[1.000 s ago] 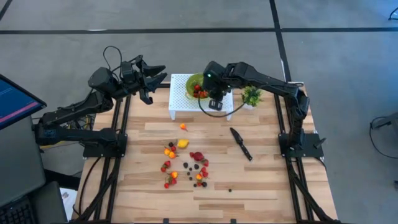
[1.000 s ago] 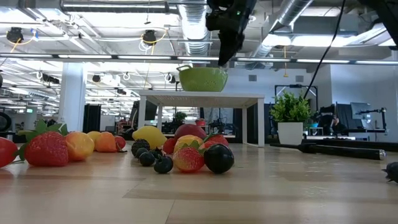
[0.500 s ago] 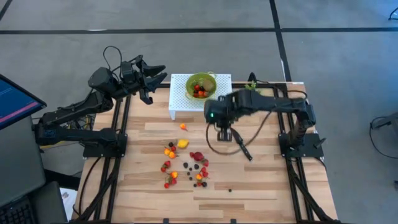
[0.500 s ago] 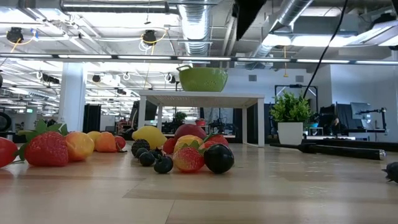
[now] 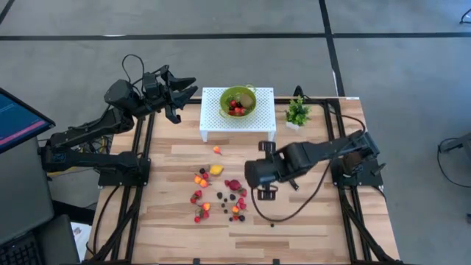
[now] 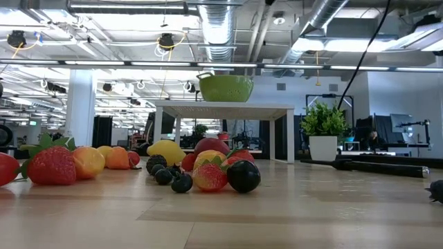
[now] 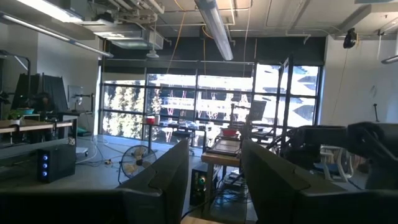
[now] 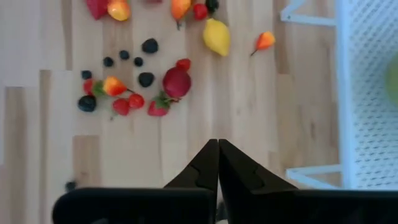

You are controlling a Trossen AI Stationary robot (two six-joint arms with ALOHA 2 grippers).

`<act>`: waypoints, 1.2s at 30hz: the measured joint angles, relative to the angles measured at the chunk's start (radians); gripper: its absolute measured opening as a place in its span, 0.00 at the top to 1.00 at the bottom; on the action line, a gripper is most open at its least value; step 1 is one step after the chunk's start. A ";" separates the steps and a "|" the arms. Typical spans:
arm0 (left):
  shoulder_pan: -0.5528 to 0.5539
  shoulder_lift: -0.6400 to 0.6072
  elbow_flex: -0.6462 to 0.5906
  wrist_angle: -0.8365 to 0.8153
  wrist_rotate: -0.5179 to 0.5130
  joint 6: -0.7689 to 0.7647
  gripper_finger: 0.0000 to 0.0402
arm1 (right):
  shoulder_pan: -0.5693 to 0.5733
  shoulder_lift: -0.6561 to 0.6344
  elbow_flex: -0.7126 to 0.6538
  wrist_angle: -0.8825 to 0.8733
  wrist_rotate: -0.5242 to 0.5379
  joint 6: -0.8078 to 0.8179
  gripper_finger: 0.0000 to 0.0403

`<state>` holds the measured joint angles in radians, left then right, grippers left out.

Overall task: Pick & Place Fruit
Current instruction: Put the black blueberry into the green strainer bowl

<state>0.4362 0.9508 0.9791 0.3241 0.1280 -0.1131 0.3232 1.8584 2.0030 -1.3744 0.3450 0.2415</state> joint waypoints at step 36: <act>0.000 0.000 0.000 0.010 0.000 0.000 0.65 | 0.347 0.001 -0.541 0.473 -0.224 0.437 0.78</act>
<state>0.4362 0.9505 0.9791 0.3341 0.1280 -0.1131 0.6706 1.8593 1.4618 -0.9018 0.1215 0.6784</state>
